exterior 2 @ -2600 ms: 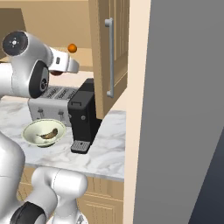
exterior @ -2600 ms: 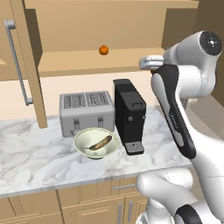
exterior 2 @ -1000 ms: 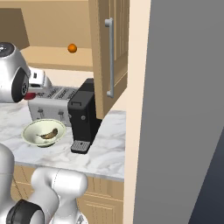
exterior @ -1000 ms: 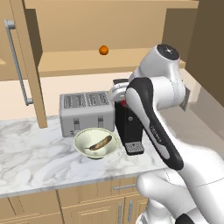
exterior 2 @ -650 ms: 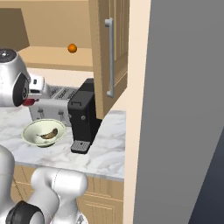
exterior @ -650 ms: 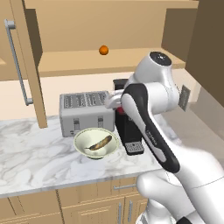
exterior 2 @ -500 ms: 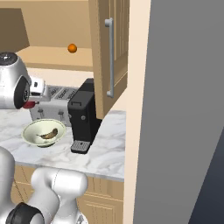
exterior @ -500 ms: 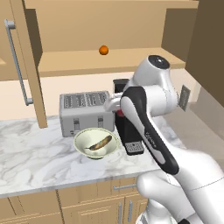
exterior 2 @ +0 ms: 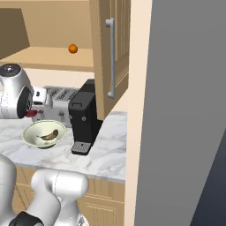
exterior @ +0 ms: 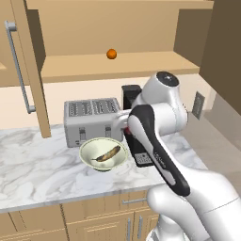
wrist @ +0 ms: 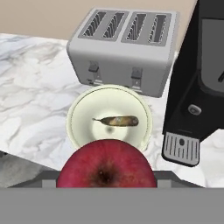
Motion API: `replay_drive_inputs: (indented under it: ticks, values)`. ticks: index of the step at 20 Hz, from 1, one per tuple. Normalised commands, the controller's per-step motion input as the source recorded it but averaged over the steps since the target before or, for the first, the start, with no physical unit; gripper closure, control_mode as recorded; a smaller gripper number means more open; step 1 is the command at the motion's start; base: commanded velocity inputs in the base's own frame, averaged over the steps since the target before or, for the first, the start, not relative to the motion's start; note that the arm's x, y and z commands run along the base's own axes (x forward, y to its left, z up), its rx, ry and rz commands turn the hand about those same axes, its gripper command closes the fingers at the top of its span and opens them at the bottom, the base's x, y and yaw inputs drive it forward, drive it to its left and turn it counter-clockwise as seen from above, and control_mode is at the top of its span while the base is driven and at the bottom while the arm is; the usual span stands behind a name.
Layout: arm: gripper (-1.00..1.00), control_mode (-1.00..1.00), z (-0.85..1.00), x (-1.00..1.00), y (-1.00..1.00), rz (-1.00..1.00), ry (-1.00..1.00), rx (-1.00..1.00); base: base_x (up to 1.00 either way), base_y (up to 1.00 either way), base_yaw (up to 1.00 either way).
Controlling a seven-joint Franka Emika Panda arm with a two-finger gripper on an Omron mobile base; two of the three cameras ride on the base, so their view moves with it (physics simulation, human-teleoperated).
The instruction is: Open the cabinet. Pick the banana and apple from the cabinet and place them into the bowl. Then close the cabinet.
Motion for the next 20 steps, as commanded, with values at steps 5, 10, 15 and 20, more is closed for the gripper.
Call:
replay_drive_inputs:
  ticks: [5, 10, 15, 20]
  values:
    - [1.00, -1.00, -0.32, 0.01, 0.11, 0.00, 0.00, -0.02, 0.00, 0.00, 0.00]
    - [1.00, -1.00, -0.24, 0.08, 0.12, 0.00, 0.00, -0.01, 0.00, 0.00, 0.00]
    - [1.00, -1.00, -0.18, 0.12, 0.08, 0.00, 0.00, 0.00, 0.00, 0.00, 0.00]
    - [1.00, -1.00, -0.18, 0.12, 0.11, 0.00, 0.00, 0.00, 0.00, 0.00, 0.00]
